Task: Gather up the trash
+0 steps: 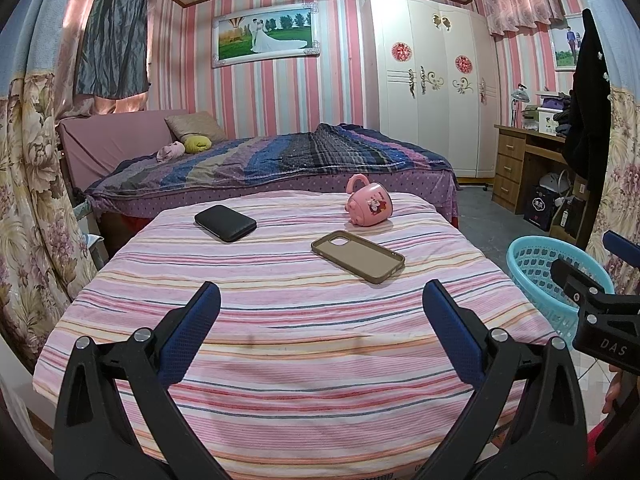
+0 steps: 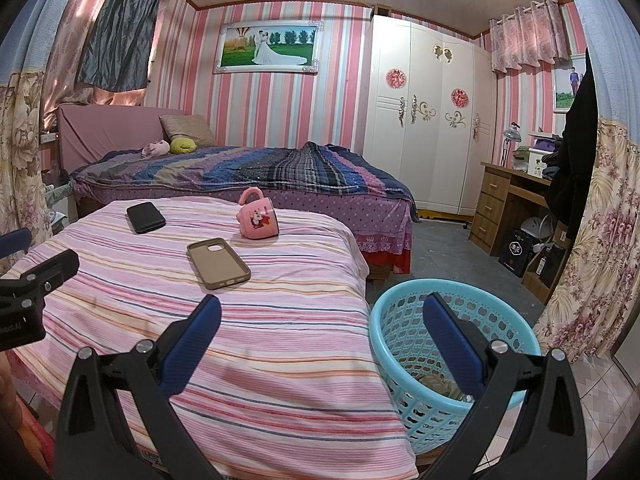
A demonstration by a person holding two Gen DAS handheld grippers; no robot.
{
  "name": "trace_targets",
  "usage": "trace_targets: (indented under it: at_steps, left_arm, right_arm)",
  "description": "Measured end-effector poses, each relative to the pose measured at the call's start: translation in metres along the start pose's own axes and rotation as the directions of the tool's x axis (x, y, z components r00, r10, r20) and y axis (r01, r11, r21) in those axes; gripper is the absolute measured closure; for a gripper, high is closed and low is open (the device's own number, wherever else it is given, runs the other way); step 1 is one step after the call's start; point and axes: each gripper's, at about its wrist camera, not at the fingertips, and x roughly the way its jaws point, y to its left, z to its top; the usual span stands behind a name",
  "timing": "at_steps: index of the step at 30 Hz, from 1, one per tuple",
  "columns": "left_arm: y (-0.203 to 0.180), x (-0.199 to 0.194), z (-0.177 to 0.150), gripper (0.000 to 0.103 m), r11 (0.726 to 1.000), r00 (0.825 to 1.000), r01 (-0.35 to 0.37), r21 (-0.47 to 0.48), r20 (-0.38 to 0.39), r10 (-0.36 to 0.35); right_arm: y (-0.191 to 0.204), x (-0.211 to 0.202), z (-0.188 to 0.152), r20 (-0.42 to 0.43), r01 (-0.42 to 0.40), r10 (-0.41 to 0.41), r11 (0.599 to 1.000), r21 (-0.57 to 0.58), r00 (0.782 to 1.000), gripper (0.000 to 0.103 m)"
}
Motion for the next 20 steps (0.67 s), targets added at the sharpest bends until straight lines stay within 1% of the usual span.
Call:
trace_targets:
  at_steps: [15,20]
  left_arm:
    - [-0.0022,-0.0018,0.0019,0.005,1.000,1.000,0.006,-0.004,0.002,-0.006]
    - [-0.0013,-0.0008,0.0022,0.005,1.000,1.000,0.015,-0.008,-0.010,-0.015]
  right_arm:
    - [0.0004,0.0006,-0.0004,-0.001,0.000,0.000,1.000,-0.001,1.000,0.005]
    - [0.0003,0.0006,-0.0004,-0.001,0.000,0.000,1.000,0.000,1.000,0.005]
